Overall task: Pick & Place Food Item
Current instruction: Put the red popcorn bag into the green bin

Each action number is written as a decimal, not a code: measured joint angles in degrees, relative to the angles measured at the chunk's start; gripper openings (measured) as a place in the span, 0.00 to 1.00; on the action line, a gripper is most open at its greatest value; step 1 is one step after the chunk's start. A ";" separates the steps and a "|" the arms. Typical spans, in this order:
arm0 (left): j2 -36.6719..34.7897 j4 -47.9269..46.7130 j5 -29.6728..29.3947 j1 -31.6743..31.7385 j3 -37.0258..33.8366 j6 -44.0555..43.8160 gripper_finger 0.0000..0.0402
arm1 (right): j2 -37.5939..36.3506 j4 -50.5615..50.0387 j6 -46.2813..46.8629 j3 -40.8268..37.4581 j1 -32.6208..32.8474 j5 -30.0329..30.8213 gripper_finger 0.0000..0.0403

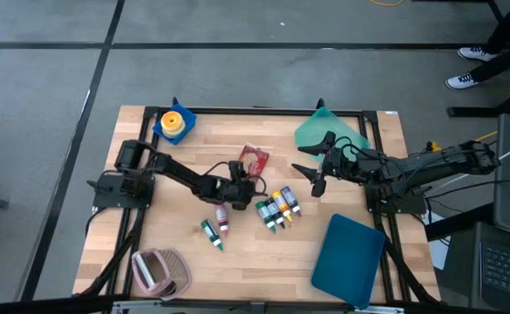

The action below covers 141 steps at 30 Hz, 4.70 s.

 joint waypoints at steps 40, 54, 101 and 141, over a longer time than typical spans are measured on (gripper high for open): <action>-2.02 3.96 -1.38 4.74 17.46 25.94 0.00 | -3.29 5.81 -11.33 0.00 5.42 11.92 0.63; -16.01 2.99 -5.42 2.83 18.38 35.33 0.00 | -4.15 -2.12 -10.00 0.00 6.66 13.60 0.63; -22.16 16.64 8.15 1.84 19.38 39.98 0.00 | 2.29 -1.72 -1.02 0.38 -3.09 -4.02 0.63; -22.14 1.10 -2.86 -7.09 20.79 34.20 0.23 | 2.36 -15.66 5.78 2.23 -8.53 9.35 0.04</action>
